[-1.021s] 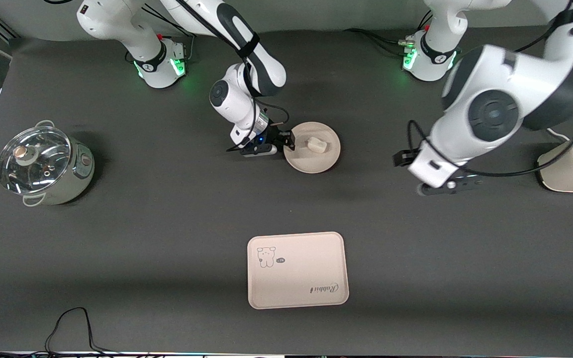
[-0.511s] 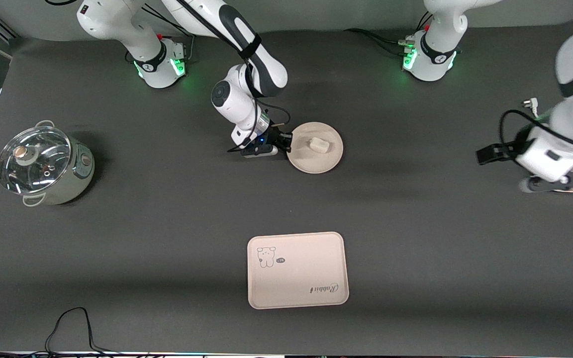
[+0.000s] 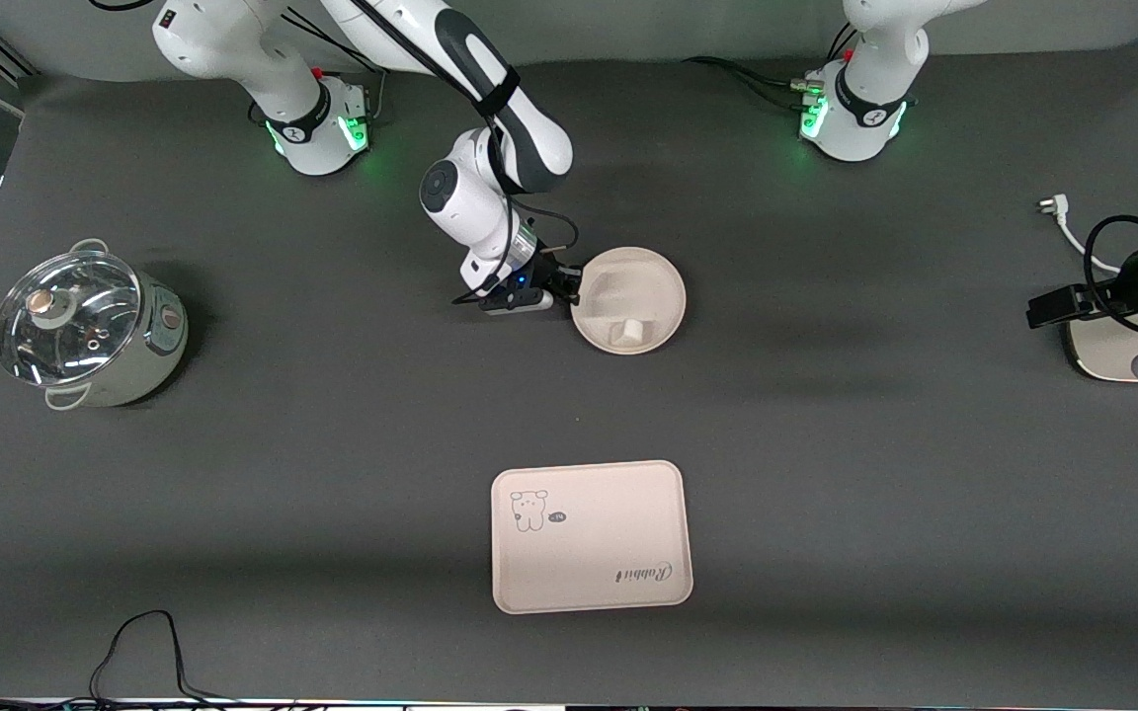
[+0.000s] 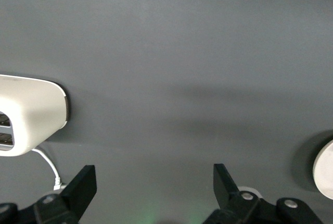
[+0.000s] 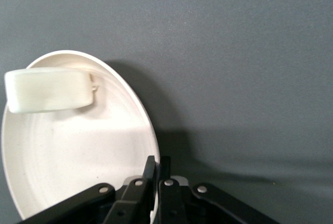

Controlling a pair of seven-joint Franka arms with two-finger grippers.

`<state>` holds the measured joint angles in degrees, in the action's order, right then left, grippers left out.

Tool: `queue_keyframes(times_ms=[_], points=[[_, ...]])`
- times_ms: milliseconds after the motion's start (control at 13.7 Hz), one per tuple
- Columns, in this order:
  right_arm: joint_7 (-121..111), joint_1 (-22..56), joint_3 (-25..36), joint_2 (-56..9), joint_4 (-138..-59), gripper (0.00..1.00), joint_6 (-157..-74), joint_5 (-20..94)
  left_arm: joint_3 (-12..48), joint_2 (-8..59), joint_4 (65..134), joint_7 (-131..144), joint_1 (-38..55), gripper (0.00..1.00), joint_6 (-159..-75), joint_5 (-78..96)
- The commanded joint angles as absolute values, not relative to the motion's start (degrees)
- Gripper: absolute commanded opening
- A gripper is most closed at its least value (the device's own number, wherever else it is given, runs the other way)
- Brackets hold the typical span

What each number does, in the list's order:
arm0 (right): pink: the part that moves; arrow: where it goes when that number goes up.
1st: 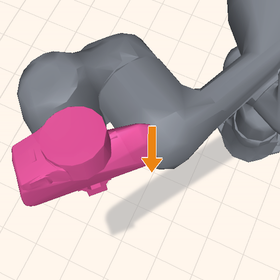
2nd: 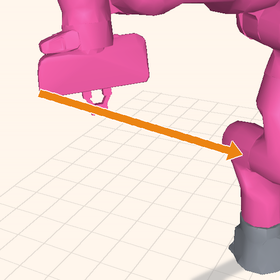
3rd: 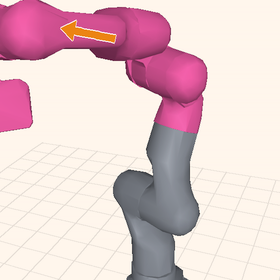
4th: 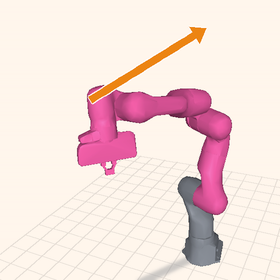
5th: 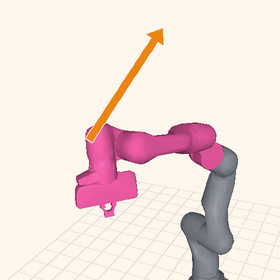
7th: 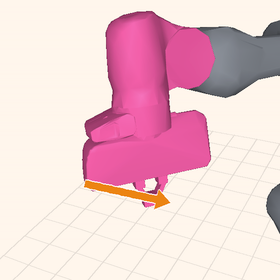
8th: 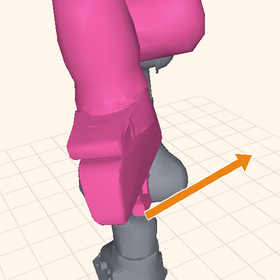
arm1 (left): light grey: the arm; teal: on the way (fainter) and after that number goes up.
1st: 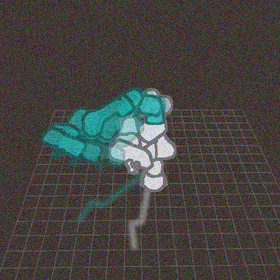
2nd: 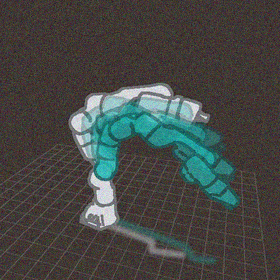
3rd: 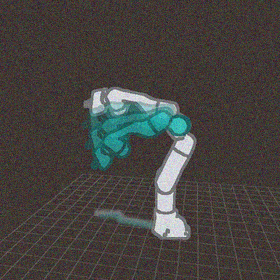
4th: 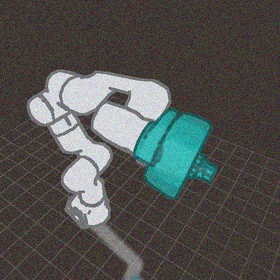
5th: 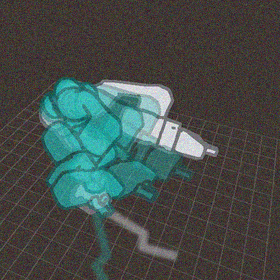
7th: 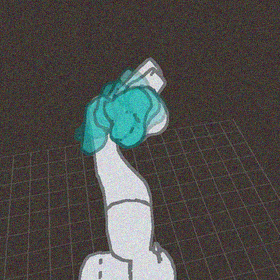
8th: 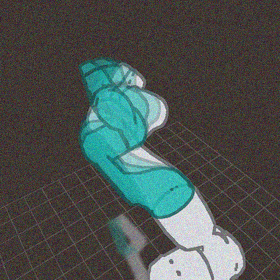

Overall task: Place bun in plate and plate on tray
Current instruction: 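Grasp the plate rim with the right gripper while the left gripper withdraws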

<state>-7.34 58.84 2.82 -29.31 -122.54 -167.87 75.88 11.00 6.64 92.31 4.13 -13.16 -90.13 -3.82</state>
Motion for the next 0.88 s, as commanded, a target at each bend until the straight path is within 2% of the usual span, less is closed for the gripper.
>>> queue_keyframes(times_ms=[0, 219, 438, 803], points=[[-8.9, 59.4, 3.5, -29.4, -121.6, 0.00, -168.8, 76.7, -3.7, 6.1, 89.9, 3.2, 2.0, 1.00, -87.5, -3.8], [-10.5, 58.9, 3.9, -28.8, -121.3, 0.00, -168.7, 76.6, -4.5, 6.1, 89.7, 3.2, 3.3, 1.00, -87.5, -3.7], [-10.8, 58.6, 7.2, -27.9, -121.3, 0.00, -166.7, 71.0, -4.1, 6.2, 89.7, 3.3, 3.7, 1.00, -87.7, -3.4], [-9.5, 58.8, 17.5, -24.7, -119.2, 0.00, -151.5, 62.9, -3.6, 5.8, 90.2, 3.3, 3.0, 1.00, -88.3, -2.1]])
